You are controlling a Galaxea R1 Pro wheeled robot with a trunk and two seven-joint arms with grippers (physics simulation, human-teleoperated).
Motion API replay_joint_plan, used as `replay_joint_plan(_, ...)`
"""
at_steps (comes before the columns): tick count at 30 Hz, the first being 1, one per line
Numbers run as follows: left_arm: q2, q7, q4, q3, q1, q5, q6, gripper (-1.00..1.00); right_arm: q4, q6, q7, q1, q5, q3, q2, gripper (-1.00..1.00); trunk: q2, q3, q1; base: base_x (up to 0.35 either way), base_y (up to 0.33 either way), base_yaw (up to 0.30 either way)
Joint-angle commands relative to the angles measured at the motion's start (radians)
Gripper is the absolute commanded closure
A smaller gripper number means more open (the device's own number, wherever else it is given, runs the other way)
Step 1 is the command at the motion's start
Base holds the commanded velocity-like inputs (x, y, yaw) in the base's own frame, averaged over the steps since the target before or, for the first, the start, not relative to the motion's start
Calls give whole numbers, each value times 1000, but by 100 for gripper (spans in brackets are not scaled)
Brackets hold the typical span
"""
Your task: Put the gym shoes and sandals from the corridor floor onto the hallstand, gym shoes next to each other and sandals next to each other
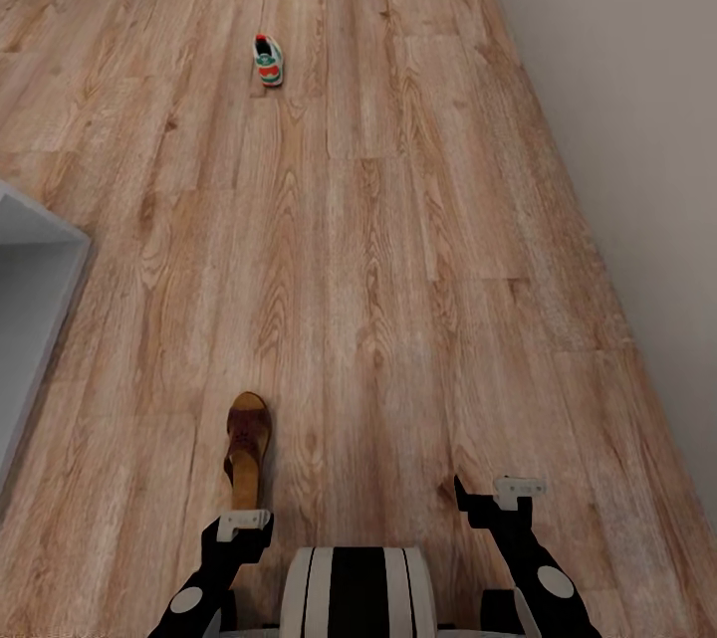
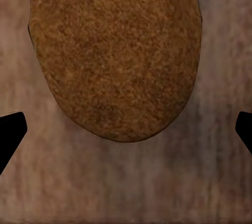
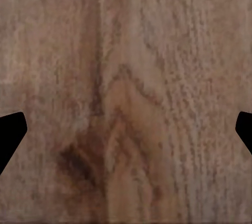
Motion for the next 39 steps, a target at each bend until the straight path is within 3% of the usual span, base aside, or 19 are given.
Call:
replay_joint_plan(1, 0, 0, 0, 0, 0, 0, -3, -100, -1, 5, -1, 0, -1, 0, 0, -100, 0, -5, 0, 0, 0, 0)
replay_joint_plan(7, 0, 0, 0, 0, 0, 0, -3, -100, -1, 5, -1, 0, -1, 0, 0, -100, -1, -23, 2, 0, 0, 6)
replay_joint_plan(39, 0, 1, 0, 0, -1, 0, -3, -100, -1, 5, -1, 0, -1, 0, 0, -100, -1, -25, 2, 35, 0, 0)
